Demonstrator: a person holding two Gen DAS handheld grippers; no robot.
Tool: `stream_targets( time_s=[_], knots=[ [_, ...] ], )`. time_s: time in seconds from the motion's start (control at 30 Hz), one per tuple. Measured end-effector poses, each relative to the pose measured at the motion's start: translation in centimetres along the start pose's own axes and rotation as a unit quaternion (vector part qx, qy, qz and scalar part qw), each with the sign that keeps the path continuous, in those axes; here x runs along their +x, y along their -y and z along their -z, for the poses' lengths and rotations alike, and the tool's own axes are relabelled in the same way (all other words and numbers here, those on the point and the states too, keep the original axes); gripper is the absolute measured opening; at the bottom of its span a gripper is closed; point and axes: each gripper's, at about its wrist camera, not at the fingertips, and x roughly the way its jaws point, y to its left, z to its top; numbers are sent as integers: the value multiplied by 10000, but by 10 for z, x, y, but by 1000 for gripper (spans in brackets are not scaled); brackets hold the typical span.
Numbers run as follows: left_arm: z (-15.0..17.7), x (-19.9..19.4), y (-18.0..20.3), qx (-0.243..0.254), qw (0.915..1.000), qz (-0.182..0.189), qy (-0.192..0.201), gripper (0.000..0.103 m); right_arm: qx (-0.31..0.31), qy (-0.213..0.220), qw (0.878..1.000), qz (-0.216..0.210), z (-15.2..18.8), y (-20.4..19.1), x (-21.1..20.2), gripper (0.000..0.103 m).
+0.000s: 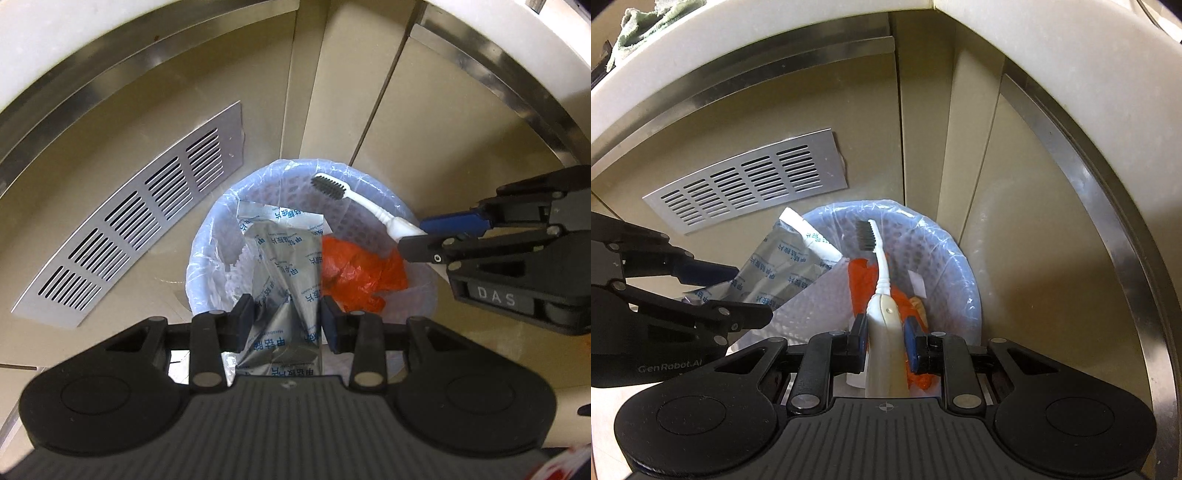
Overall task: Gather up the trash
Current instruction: 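Open the left tool to drop the foil packet while the right tool drops the toothbrush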
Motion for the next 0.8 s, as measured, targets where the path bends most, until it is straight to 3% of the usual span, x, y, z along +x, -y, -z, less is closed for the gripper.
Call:
stream_targets(
  time_s=[0.23,0.27,0.33,0.37,0.8],
  knots=[
    [-3,1,2,59,10000,-12,68,36,35,7,10000,19,1,-1,0,21],
    [-3,0,2,65,9999,-44,101,38,44,6,10000,22,1,-1,0,21],
    [-4,2,2,69,9999,-53,94,53,58,12,10000,27,1,0,0,21],
    [-4,2,2,65,9999,-34,85,54,63,16,10000,31,0,0,0,21],
    [12,-19,-13,-240,9995,-159,157,54,25,44,10000,-83,-1,-3,1,21]
  ],
)
